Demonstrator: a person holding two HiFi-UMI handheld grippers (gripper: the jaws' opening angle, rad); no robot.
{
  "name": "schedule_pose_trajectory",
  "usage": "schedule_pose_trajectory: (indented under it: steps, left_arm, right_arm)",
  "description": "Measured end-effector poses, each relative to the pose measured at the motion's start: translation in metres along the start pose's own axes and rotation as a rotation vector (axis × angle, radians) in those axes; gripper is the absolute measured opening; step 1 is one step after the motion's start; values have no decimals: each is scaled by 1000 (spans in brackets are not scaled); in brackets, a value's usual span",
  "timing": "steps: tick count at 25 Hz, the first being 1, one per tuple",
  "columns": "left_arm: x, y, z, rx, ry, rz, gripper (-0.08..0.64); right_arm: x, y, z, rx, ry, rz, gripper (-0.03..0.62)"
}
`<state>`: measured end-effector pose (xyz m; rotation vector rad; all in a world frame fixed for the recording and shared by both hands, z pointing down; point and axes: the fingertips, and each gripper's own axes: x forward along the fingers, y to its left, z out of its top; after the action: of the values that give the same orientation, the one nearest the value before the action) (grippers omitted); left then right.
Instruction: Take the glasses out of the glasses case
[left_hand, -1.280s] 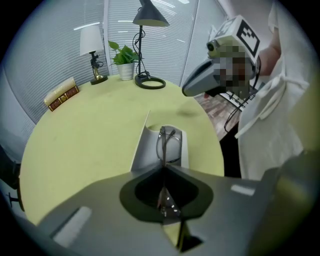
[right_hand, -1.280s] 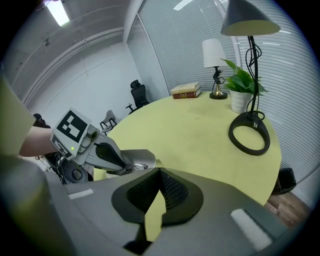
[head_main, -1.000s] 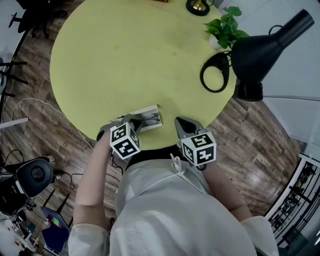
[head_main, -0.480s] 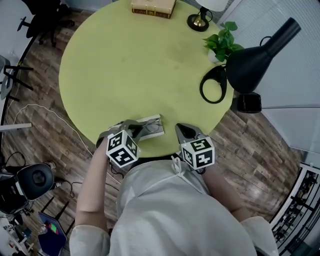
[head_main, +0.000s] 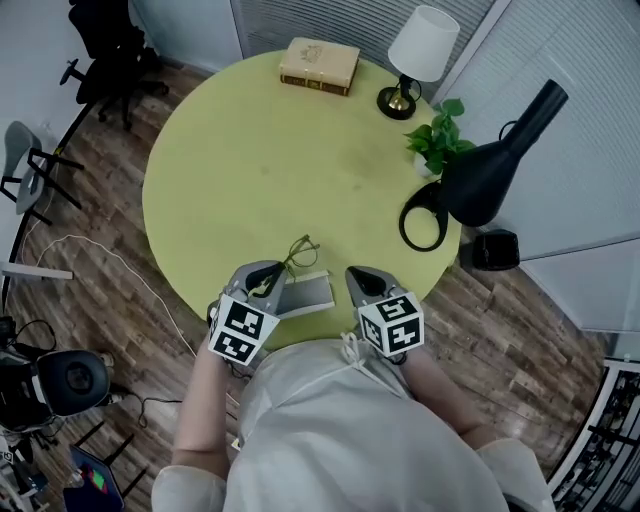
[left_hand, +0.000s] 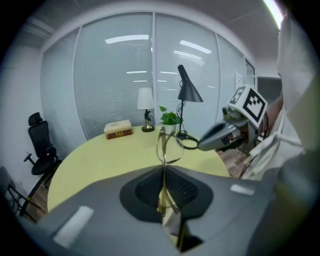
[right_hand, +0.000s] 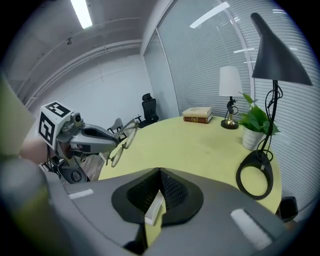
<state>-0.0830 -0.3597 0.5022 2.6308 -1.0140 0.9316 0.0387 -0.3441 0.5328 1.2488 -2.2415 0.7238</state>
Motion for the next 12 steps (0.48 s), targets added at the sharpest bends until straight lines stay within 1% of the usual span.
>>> schedule_pose_trajectory:
  steps: [3,5,7,10,12]
  left_arm:
    - [-21,20,17,-97,-119,120,15]
    - [-36,33,28,-170,-209,199,15]
    - [-50,47,37,-226,-282,276,15]
    - [-72,64,43,-285,-351,409,15]
    - [-83,70,44,-337,-385,472,15]
  right_arm:
    - [-3,9,14,-23,-21,6,0]
    - [-6,12,24,-52,-44,-6,0]
    - [-7,15,38,-88,-79,-23,0]
    - [-12,22,56,-128,-134,-36,0]
    - [-16,27,66,-144,-165,-42,0]
